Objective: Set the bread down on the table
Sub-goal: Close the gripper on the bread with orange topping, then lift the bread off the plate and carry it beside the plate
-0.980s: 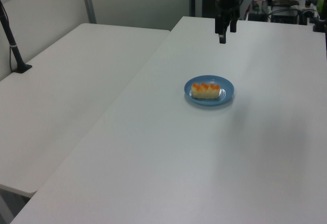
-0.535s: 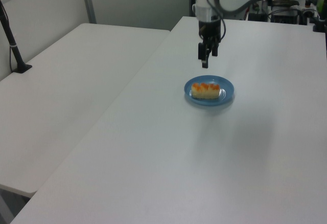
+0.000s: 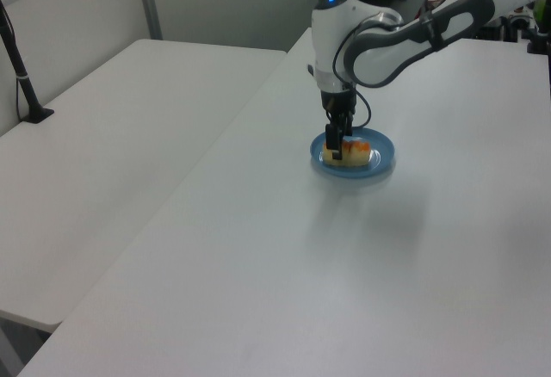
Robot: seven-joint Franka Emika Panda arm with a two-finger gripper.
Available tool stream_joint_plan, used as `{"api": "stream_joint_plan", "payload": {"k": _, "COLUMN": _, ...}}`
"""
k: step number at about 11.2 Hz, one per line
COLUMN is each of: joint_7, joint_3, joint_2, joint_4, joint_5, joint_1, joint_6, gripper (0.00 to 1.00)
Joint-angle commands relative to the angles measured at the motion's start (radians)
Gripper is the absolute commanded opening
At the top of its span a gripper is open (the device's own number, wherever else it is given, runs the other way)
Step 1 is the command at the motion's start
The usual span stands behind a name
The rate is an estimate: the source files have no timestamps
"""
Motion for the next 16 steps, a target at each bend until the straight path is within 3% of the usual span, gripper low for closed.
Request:
{"api": "stream_joint_plan", "payload": {"k": 1, "joint_7": -0.062, "joint_3": -0.026, "joint_2": -0.017, "joint_4": -0.044, "joint_5": -0.021, "joint_1": 0.028, "joint_6": 0.026, "gripper": 0.75}}
{"api": "stream_joint_plan", "payload": {"k": 3, "joint_7": -0.104, "joint_3": -0.045, "joint_2": -0.025, "joint_4": -0.044, "joint_5": -0.023, "joint_1": 0.023, "joint_6": 0.017, "gripper": 0.43}}
{"api": "stream_joint_plan", "payload": {"k": 4, "joint_7": -0.098, "joint_3": -0.051, "joint_2": -0.037, "joint_4": -0.042, "joint_5": -0.017, "joint_1": 0.023, "joint_6": 0.013, "gripper": 0.39}}
{"api": "stream_joint_plan", "payload": {"k": 7, "joint_7": -0.092, "joint_3": -0.052, "joint_2": -0.147, "joint_4": -0.062, "joint_5": 0.031, "joint_1": 0.013, "joint_6": -0.099, "gripper": 0.39}}
{"api": "stream_joint_plan", "payload": {"k": 8, "joint_7": -0.101, "joint_3": -0.052, "joint_2": -0.213, "joint_4": -0.12, "joint_5": 0.052, "joint_1": 0.011, "joint_6": -0.13, "gripper": 0.39}}
{"api": "stream_joint_plan", "payload": {"k": 10, "joint_7": -0.108, "joint_3": -0.052, "joint_2": -0.371, "joint_4": -0.329, "joint_5": 0.052, "joint_1": 0.01, "joint_6": -0.145, "gripper": 0.42}}
{"api": "stream_joint_plan", "payload": {"k": 12, "joint_7": -0.113, "joint_3": -0.052, "joint_2": -0.471, "joint_4": -0.48, "joint_5": 0.052, "joint_1": -0.004, "joint_6": -0.147, "gripper": 0.43}}
{"api": "stream_joint_plan", "payload": {"k": 16, "joint_7": -0.093, "joint_3": -0.052, "joint_2": -0.462, "joint_4": -0.62, "joint_5": 0.052, "joint_1": -0.001, "joint_6": -0.083, "gripper": 0.43}}
